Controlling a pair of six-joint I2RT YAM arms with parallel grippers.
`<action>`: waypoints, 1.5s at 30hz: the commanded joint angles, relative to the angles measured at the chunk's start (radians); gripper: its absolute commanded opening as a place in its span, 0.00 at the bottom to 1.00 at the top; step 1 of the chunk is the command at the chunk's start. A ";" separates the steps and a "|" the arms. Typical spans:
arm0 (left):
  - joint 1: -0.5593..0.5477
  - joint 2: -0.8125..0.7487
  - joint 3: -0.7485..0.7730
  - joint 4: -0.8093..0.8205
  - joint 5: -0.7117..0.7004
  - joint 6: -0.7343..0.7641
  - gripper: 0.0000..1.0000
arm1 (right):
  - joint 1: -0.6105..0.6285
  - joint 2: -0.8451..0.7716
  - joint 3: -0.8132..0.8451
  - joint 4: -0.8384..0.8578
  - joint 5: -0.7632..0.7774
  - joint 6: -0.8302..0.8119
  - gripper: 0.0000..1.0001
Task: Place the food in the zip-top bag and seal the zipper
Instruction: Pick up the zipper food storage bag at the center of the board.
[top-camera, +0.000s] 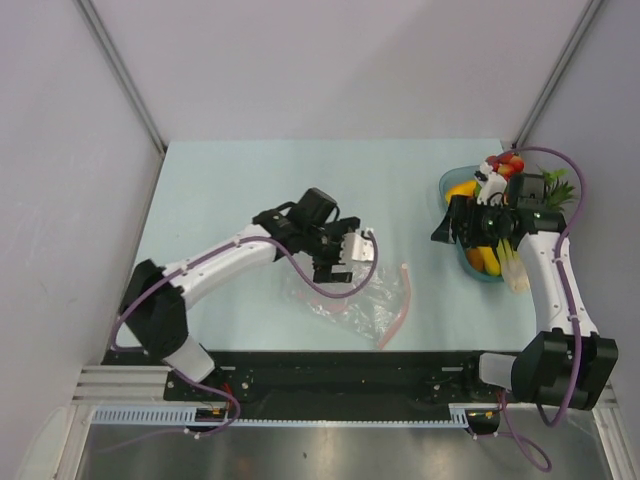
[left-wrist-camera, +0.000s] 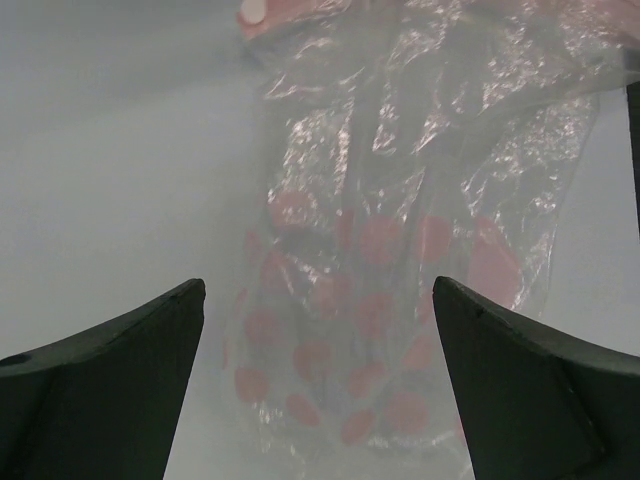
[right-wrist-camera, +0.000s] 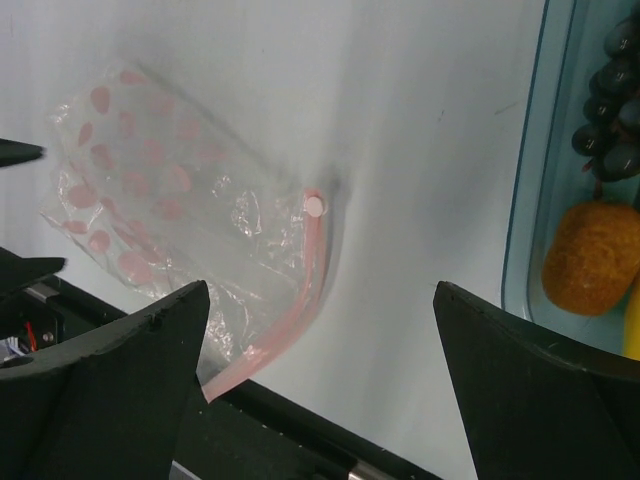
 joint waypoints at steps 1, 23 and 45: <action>-0.095 0.095 0.095 -0.018 0.097 0.179 0.99 | -0.012 -0.066 -0.013 -0.042 -0.015 0.023 1.00; -0.145 0.157 0.065 0.055 0.157 0.178 0.00 | -0.061 -0.105 -0.038 -0.054 -0.059 0.049 1.00; 0.038 -0.158 -0.178 0.476 0.155 -0.059 0.00 | 0.097 0.121 0.028 0.239 -0.283 0.351 0.97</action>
